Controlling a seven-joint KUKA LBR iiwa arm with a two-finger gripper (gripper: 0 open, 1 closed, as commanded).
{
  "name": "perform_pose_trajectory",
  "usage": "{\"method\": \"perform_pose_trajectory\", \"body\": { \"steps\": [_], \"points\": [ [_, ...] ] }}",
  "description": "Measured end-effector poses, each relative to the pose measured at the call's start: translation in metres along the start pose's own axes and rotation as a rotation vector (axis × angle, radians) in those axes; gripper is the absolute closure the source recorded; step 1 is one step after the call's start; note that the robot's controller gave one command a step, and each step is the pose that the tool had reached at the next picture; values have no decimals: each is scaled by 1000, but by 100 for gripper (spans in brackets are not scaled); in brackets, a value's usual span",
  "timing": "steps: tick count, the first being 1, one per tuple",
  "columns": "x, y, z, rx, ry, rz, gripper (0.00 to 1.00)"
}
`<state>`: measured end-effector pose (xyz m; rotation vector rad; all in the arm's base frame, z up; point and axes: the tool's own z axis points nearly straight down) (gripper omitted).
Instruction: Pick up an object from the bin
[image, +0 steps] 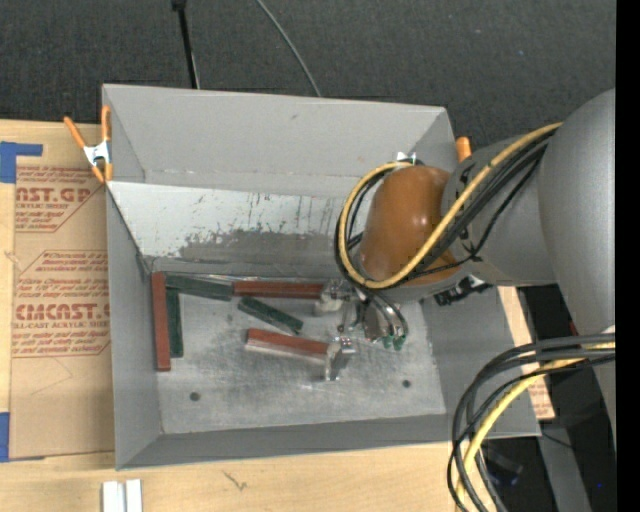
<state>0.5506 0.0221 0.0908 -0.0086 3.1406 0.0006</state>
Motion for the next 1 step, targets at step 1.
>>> {"method": "perform_pose_trajectory", "body": {
  "steps": [1],
  "points": [
    [-3,23,13,1,-14,-132,100]
  ]
}}
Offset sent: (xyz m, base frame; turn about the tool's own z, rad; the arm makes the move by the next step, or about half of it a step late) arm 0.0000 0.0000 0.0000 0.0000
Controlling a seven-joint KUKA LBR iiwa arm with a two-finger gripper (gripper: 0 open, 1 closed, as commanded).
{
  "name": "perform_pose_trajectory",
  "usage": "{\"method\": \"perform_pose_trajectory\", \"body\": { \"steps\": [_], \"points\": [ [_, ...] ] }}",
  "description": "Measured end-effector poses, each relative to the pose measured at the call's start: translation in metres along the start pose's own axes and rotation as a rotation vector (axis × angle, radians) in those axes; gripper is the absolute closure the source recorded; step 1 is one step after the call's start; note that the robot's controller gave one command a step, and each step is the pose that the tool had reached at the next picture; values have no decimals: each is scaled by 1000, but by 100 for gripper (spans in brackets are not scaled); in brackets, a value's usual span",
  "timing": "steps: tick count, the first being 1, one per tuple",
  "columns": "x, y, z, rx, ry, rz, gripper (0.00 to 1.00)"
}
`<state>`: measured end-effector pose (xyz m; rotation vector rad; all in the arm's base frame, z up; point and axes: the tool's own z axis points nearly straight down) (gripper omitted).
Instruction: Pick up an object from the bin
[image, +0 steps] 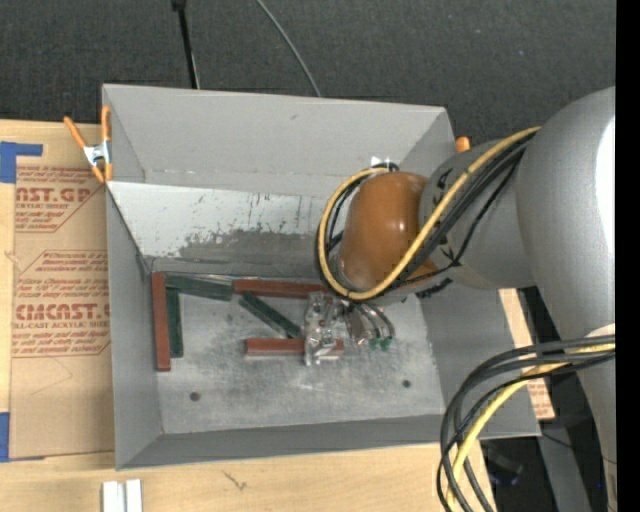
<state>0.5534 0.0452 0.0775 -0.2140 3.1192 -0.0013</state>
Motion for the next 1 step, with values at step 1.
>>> {"method": "perform_pose_trajectory", "body": {
  "steps": [1],
  "points": [
    [0,0,0,0,0,0,100]
  ]
}}
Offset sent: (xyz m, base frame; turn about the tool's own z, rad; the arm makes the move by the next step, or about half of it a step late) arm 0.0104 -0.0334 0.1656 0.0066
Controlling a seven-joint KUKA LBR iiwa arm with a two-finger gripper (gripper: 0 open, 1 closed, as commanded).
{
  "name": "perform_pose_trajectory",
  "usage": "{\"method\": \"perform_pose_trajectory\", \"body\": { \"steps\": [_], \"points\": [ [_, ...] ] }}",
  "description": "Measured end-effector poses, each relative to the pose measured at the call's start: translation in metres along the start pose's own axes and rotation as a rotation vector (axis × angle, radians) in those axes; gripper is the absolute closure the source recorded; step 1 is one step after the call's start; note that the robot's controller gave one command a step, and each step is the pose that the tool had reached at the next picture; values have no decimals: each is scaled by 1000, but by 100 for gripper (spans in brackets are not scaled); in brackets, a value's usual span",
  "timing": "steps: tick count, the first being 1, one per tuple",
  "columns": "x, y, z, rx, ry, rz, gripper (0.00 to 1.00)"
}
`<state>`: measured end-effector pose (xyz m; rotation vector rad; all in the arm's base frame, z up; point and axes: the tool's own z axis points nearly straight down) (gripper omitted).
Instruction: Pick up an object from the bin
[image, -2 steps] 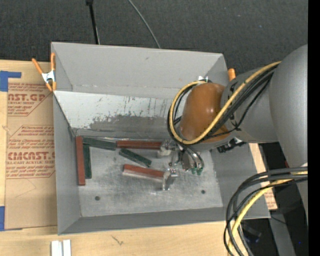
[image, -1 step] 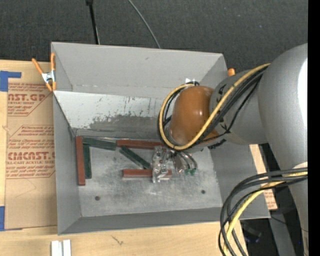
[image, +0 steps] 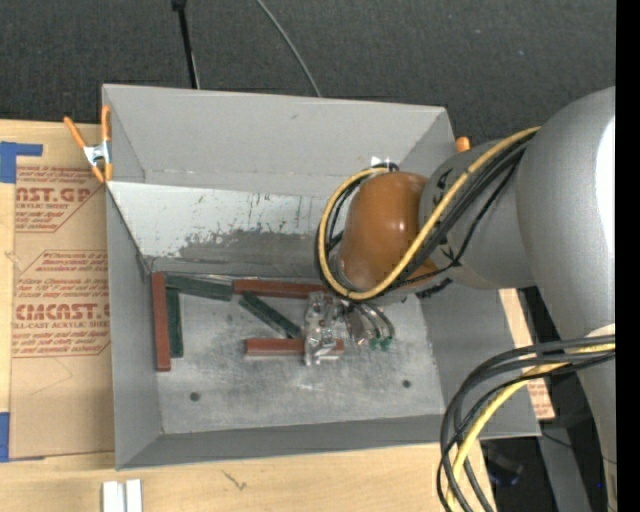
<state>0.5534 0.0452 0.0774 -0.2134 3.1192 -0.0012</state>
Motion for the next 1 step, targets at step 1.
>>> {"method": "perform_pose_trajectory", "body": {
  "steps": [1],
  "points": [
    [-10,-35,-167,0,7,7,100]
  ]
}}
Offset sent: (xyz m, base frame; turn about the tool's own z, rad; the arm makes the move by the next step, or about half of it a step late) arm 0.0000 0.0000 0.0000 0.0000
